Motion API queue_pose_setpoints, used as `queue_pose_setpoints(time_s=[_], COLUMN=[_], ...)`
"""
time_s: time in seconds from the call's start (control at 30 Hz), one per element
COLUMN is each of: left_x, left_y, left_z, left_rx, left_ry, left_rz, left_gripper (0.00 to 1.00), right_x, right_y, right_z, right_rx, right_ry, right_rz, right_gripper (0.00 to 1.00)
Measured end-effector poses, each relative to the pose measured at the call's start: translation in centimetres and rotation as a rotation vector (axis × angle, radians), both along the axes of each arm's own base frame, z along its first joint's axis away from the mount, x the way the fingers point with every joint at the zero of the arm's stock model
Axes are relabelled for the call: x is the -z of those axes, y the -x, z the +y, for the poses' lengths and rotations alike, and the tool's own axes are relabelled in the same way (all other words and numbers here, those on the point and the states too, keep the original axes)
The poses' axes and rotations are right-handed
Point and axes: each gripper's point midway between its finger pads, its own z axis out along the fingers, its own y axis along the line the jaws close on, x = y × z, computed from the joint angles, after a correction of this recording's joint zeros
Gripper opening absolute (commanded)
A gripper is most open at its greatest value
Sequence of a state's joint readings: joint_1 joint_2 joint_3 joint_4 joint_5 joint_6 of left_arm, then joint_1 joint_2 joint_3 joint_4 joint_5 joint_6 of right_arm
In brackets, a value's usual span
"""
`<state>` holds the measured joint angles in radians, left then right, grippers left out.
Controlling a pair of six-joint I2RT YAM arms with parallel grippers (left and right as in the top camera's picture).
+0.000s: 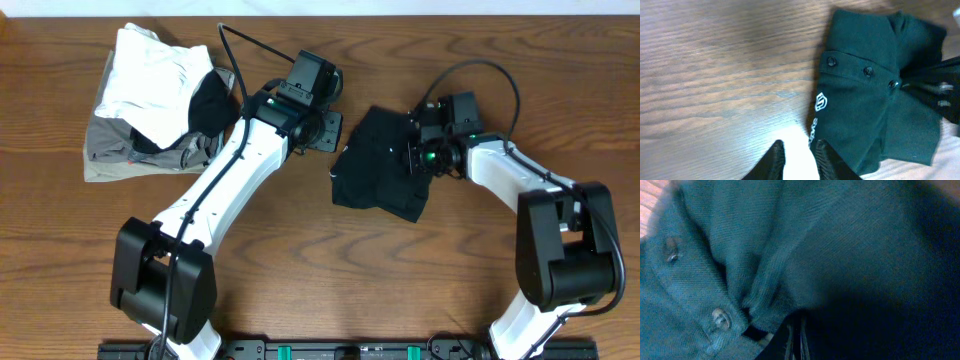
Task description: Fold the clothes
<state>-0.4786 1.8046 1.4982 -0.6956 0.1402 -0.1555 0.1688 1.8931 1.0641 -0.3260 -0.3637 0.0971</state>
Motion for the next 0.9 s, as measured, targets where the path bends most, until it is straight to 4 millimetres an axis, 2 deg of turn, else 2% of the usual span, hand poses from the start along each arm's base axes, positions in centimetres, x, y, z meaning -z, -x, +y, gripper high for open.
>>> queue_pose_setpoints(time_s=[0.1, 0.23, 0.37, 0.5, 0.6, 0.77, 0.9], left_x=[0.8, 2.9, 6.1, 9.8, 11.7, 11.4, 11.4], left_y=[0.3, 0.1, -0.2, 0.2, 0.2, -0.1, 0.8], left_z=[-0.8, -2.3, -4.0, -5.1, -5.4, -6.5, -8.0], left_rx=[0.024, 0.056, 0.092, 0.109, 0.111, 0.148, 0.213], left_ry=[0.033, 0.079, 0.136, 0.182, 0.226, 0.38, 0.493], left_rz=[0.035, 0.083, 0.146, 0.236, 0.29, 0.332, 0.383], left_gripper=[0.41, 0.58, 0.71, 0.78, 0.78, 0.76, 0.59], right_x=[0.1, 0.2, 0.2, 0.2, 0.3, 0.3, 0.3], right_y=[0.2, 0.5, 0.7, 0.8, 0.8, 0.8, 0.8], right_z=[-0.7, -1.0, -1.3, -1.4, -1.5, -1.5, -1.5], right_rx=[0.059, 0.092, 0.103, 0.106, 0.107, 0.108, 0.107], right_ry=[0.012, 0.028, 0.04, 0.048, 0.051, 0.054, 0.055], right_rz=[0.059, 0.094, 0.111, 0.118, 0.119, 0.119, 0.119], right_gripper=[0.1, 0.13, 0.14, 0.15, 0.16, 0.17, 0.17])
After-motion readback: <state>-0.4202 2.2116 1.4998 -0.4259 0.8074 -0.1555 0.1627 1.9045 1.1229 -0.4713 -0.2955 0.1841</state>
